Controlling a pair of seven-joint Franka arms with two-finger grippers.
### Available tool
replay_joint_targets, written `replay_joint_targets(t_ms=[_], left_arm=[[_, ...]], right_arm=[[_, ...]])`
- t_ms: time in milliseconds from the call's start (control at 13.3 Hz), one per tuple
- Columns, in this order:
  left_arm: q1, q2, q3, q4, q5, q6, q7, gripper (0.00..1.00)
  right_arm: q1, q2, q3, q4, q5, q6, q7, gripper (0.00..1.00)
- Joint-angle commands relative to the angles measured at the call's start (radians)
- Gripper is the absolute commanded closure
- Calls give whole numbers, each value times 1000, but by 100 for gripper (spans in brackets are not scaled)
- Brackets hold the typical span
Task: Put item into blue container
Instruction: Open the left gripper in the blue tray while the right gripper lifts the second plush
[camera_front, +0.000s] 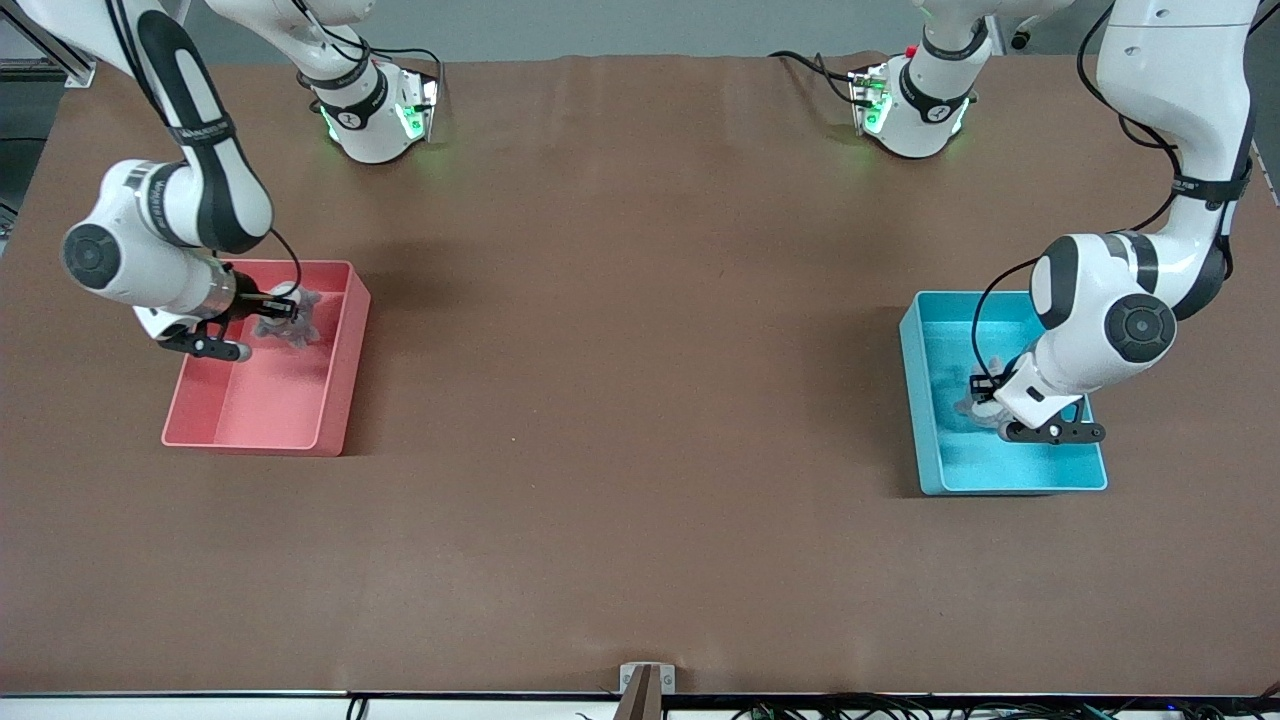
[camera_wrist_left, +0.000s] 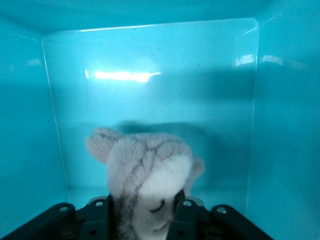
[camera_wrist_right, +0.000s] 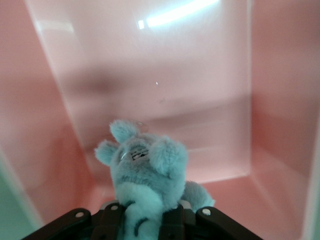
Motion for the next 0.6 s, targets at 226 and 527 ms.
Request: replay_joint_targets(t_ms=[226,527], left_arm=[[20,-30,-10,13,25,-11,-2,0],[14,-57,-13,18,25,-39,-10,0]], right_arm=[[134,-9,16,279,106,-296,222,97],[352,14,16,328,168,-232,570,97]])
